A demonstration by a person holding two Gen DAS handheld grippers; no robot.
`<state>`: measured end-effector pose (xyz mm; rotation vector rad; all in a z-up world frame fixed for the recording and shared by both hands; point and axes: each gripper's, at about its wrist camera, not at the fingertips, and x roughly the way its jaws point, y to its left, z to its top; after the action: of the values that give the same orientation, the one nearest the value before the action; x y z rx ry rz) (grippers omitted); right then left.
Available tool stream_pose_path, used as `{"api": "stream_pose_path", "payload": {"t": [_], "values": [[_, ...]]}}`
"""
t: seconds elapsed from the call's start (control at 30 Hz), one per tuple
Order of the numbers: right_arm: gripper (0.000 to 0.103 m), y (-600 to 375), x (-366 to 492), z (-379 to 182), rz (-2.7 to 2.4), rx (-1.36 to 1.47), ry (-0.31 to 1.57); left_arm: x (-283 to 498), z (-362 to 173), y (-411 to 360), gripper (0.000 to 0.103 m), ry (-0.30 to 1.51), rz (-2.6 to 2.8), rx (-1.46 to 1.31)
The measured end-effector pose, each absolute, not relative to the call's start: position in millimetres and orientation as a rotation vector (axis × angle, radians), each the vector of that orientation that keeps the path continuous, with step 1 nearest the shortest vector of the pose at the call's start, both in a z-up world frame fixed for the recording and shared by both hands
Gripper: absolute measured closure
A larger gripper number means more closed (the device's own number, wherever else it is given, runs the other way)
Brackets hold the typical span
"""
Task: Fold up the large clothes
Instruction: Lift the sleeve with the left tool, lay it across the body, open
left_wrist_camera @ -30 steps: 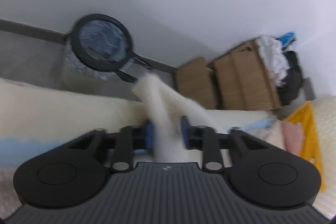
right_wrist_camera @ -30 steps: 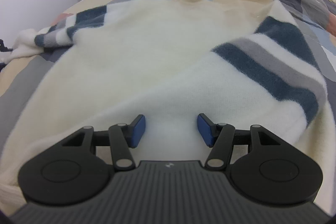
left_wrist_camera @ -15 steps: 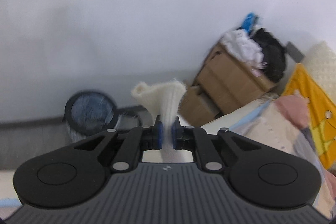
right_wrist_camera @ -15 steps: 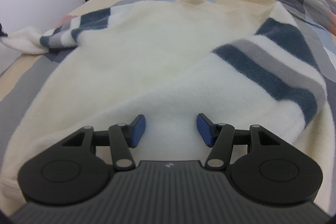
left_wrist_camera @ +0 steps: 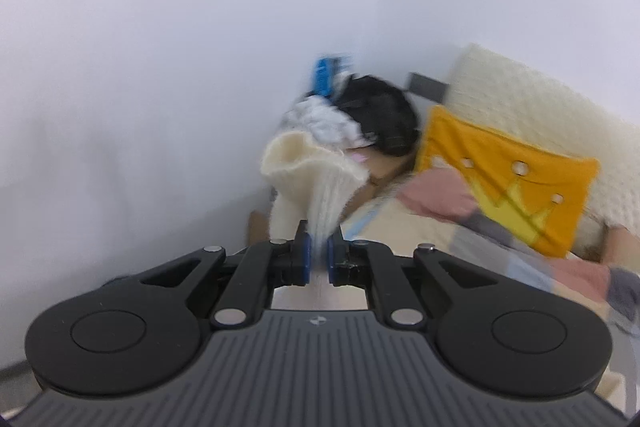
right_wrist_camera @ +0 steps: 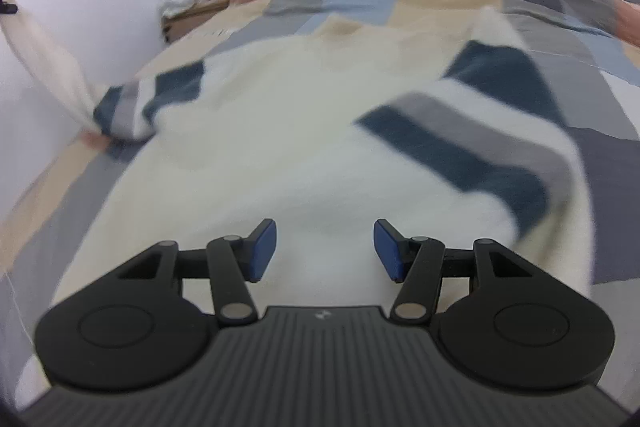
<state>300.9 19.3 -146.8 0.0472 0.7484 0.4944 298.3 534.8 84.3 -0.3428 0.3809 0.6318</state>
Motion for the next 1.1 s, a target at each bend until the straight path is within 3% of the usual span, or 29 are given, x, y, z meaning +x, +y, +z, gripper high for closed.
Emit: {"api": "stream_pose_path", "payload": {"t": [0.3, 0.47, 0.83, 1.1], "values": [[0.046, -26, 298, -131, 0.485, 0.184, 0.709, 341, 138, 381, 0.094, 0.384, 0.423, -0.235], [0.046, -59, 304, -126, 0.419, 0.276, 0.688, 367, 133, 281, 0.094, 0.427, 0.267, -0.174], [0.044, -127, 320, -119, 0.302, 0.442, 0.654, 396, 25, 81, 0.094, 0.623, -0.039, -0.082], [0.044, -158, 335, -129, 0.284, 0.531, 0.669, 402, -90, 24, 0.094, 0.775, -0.152, -0.092]]}}
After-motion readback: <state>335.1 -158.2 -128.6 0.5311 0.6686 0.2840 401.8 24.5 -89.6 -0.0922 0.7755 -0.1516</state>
